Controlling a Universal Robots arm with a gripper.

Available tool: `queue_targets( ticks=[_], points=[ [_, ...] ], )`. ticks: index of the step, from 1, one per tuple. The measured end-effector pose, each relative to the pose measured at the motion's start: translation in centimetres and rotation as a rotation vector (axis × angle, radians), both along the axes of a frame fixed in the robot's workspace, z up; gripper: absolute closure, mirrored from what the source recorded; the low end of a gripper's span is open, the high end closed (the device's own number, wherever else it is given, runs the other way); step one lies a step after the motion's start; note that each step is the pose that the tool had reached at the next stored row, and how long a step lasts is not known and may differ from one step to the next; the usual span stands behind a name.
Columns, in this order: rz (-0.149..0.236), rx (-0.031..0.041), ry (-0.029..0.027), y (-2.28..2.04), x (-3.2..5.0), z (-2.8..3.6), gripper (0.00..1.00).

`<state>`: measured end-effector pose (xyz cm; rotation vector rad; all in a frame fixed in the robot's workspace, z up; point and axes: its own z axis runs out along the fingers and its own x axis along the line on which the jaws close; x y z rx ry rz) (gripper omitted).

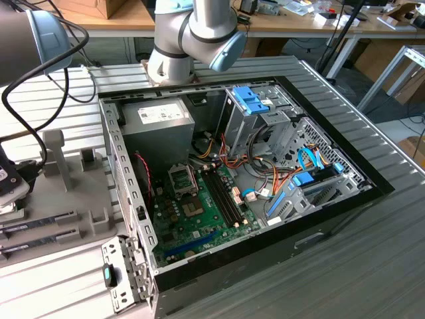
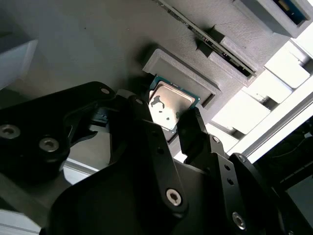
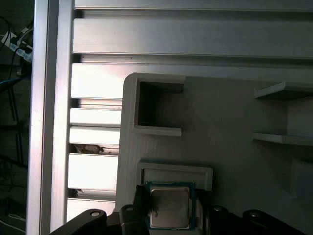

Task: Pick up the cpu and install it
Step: 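Pick up the cpu and move it towards the insertion slot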

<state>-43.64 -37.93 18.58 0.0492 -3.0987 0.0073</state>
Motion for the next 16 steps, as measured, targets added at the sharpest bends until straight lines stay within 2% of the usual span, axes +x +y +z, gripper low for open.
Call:
queue_targets(
  ticks=[1,2,10,16],
  points=[
    [0.000,0.0000,0.0000,0.00,0.00,0.00,0.51],
    [0.000,0.0000,0.0000,0.00,0.00,0.00,0.45],
    [0.000,0.0000,0.0000,0.01,0.00,0.40,0.45],
    [0.000,0.0000,0.0000,0.01,0.00,0.47,0.45]
  ],
)
